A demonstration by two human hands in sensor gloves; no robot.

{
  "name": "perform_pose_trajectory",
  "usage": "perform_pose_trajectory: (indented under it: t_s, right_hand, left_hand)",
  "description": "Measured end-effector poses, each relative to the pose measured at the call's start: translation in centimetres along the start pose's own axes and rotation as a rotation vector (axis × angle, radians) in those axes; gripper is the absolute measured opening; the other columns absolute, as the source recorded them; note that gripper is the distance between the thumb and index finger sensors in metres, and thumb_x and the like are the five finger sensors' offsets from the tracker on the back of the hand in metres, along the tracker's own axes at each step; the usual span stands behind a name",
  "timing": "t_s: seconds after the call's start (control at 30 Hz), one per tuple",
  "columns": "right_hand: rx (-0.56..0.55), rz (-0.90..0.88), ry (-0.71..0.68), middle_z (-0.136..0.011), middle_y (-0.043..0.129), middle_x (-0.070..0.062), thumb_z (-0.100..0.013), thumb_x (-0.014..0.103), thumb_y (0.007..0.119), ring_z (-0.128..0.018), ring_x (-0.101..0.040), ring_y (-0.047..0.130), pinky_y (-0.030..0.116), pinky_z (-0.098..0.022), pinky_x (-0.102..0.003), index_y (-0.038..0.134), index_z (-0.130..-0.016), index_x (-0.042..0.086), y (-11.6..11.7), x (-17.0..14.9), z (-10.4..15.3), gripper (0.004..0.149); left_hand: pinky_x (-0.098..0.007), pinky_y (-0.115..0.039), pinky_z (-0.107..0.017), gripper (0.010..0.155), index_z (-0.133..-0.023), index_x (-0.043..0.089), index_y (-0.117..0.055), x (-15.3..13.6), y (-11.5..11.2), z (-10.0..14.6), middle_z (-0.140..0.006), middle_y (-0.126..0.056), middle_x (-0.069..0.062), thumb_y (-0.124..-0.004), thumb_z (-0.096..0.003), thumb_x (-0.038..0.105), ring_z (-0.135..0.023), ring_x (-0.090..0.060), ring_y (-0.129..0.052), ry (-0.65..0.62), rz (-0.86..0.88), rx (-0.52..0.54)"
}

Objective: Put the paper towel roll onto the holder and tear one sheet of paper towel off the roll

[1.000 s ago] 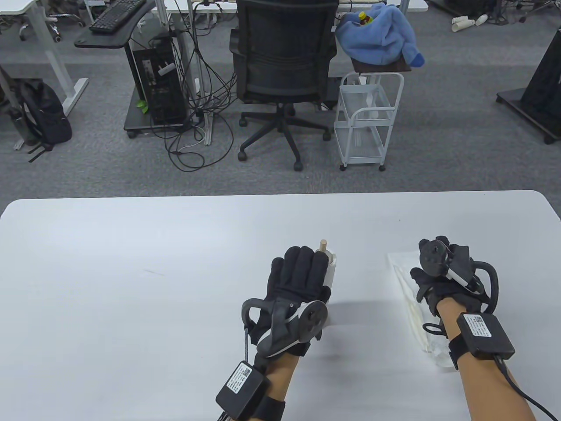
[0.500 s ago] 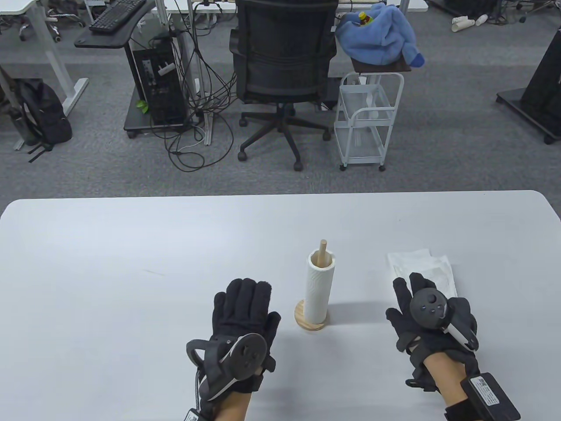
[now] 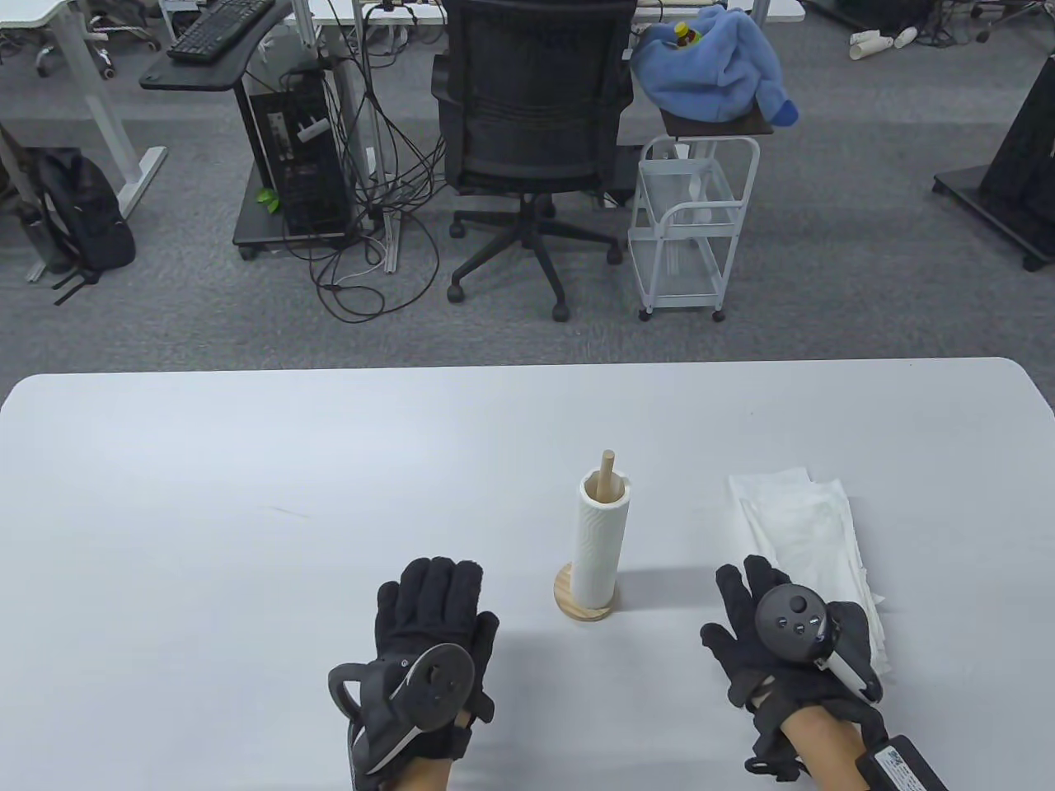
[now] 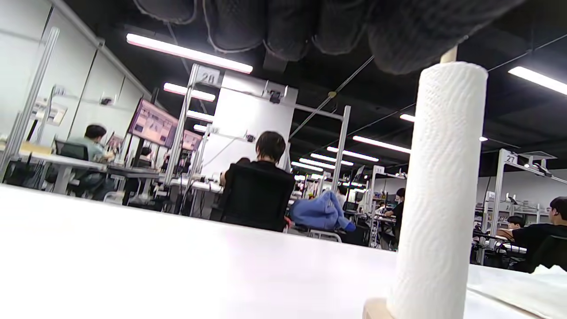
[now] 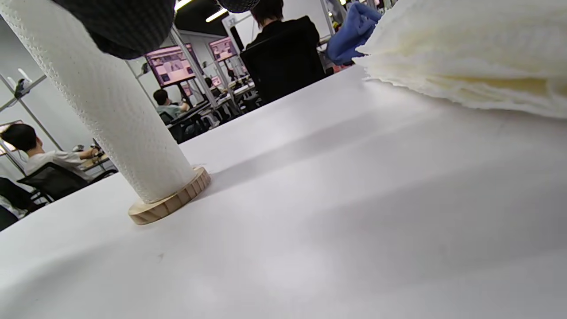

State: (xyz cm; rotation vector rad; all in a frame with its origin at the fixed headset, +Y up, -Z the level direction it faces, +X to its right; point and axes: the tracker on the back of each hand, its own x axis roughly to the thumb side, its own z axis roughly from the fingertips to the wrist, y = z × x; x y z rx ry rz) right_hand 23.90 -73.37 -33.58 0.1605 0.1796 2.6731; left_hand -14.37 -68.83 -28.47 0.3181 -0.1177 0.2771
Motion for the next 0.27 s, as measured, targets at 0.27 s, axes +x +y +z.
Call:
perform_pose_trajectory:
  t_s: [0.27]
  right_hand:
    - [0.009, -0.016, -0.031, -0.112, 0.013, -0.015, -0.049, 0.053, 0.068, -0.106, -0.045, 0.021, 0.029, -0.074, -0.064, 0.028, -0.107, 0.029, 0.29, 0.18, 0.02, 0.074]
  left_hand:
    - [-0.062, -0.045, -0.075, 0.062, -0.104, 0.027, -0.052, -0.59, -0.93, -0.26, -0.109, -0.052, -0.004, -0.073, -0.0496, 0.046, -0.104, -0.04, -0.054, 0.032, 0.044, -0.058]
